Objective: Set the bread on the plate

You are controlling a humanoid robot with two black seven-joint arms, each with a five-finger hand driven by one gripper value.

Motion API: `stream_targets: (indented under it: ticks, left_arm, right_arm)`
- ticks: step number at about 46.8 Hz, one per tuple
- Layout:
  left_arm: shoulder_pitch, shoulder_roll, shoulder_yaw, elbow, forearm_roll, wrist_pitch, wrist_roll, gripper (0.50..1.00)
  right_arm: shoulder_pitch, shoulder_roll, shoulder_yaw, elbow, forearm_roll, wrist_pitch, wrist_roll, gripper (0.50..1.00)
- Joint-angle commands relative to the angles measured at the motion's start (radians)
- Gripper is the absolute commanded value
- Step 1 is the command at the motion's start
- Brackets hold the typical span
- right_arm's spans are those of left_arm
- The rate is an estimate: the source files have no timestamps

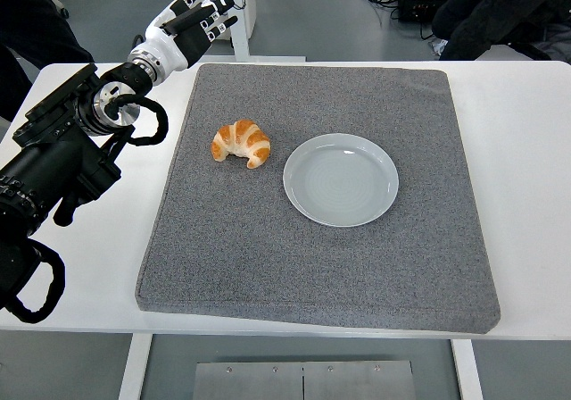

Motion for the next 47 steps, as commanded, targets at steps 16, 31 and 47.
stream_targets:
  ticks: [16,31,47]
  left_arm:
    - [-0.002,0.002,0.001,-0.001,0.001,0.0,-0.001,0.98]
    - [0.004,0.005,0.001,-0.001,0.001,0.0,-0.001,0.98]
    - [-0.002,0.012,0.001,0.001,0.0,0.003,0.0,0.98]
  right_arm:
    - [-0.002,0.0,0.0,0.0,0.0,0.0,0.0,1.0]
    - [-0.003,0.0,0.0,0.0,0.0,0.0,0.0,1.0]
    - [-0.003,0.0,0.0,-0.002,0.0,0.0,0.0,1.0]
